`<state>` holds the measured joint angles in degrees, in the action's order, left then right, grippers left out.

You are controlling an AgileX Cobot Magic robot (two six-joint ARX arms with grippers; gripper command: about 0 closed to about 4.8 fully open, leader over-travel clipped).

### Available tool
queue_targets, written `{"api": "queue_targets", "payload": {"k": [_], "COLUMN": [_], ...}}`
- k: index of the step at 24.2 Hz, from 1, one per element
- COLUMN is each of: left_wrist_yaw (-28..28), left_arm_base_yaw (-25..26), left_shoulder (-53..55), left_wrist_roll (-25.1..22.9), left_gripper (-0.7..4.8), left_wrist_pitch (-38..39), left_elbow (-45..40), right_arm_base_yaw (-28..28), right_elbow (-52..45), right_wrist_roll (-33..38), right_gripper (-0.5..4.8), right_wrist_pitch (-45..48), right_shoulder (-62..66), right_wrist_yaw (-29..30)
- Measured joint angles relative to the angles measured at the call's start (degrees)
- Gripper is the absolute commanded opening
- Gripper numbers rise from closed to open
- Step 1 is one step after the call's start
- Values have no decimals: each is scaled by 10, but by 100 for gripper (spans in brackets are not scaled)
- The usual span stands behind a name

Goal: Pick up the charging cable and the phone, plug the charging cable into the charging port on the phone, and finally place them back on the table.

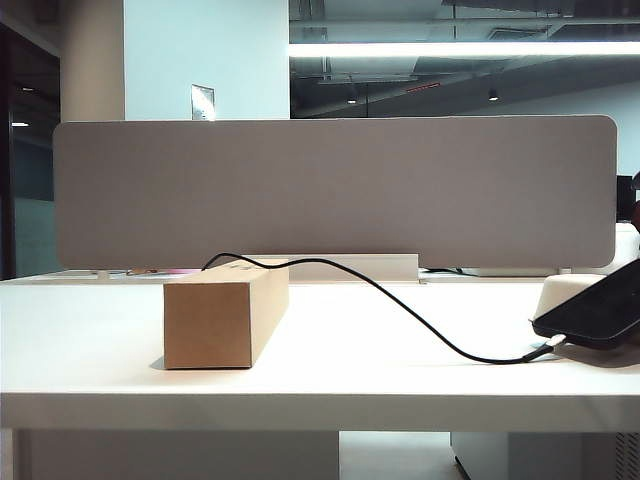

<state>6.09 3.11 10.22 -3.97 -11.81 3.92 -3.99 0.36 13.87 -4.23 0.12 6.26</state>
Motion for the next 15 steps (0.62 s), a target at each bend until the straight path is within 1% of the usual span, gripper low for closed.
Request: {"api": "queue_targets", "payload": {"k": [1,4,10,15], "left_wrist_yaw": [1,1,-1,-21], "left_arm_base_yaw": [2,2,2,2], "left_shoulder": [-30,-50,-72,-104], "left_wrist_roll": [6,9,10,10], "left_gripper": [-5,-5,-5,-5], "left_wrist_pitch": [0,1,23,63], "left_elbow": [-18,-34,-37,-37], "right_arm_base_yaw": [0,0,0,0], "right_elbow": [0,0,0,0], "right_wrist_roll": [0,0,0,0], "right_gripper": [-5,-5,-5,-5], "right_wrist_pitch": [0,0,0,0], "right_shoulder": [0,0,0,0], "right_wrist_yaw": [0,0,0,0]}}
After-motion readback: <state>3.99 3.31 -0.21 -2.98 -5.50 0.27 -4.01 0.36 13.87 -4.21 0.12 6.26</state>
